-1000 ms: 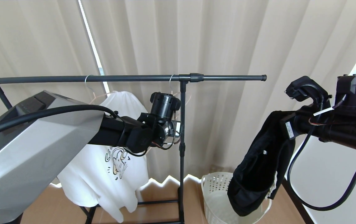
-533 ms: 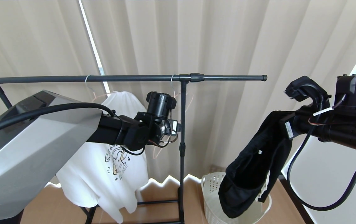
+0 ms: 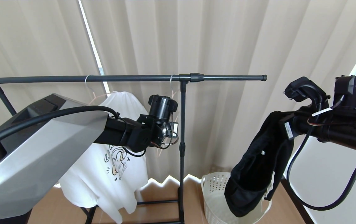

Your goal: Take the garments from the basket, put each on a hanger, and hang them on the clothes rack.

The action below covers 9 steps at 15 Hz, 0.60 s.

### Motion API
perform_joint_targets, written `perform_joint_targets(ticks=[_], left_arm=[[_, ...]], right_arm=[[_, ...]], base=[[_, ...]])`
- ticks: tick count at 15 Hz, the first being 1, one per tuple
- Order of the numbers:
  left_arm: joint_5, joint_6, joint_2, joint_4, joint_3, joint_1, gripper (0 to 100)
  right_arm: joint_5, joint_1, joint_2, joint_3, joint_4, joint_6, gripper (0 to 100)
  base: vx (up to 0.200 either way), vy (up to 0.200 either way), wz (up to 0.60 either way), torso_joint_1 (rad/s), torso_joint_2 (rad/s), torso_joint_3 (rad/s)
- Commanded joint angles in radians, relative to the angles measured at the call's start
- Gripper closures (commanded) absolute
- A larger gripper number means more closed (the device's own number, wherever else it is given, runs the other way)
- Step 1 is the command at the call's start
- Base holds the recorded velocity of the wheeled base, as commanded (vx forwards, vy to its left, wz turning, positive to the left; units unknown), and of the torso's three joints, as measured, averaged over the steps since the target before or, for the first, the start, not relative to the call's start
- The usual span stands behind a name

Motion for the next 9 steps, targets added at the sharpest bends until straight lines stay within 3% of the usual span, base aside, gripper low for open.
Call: perform_joint_targets(ticks=[1, 9], left_arm=[[0.000, 0.000, -0.006, -0.001, -0.001, 0.002, 100], [0.006, 0.000, -0.057, -0.001, 0.010, 0.005, 100]], right_arm=[[0.000, 0.000, 0.004, 0.000, -0.001, 0.000, 100], [0.000, 0.002, 0.004, 0.002, -0.001, 0.000, 100]], base=[[0.000, 0.000, 0.00, 0.000, 0.00, 0.000], [0.000, 0.000, 0.00, 0.000, 0.00, 0.000]])
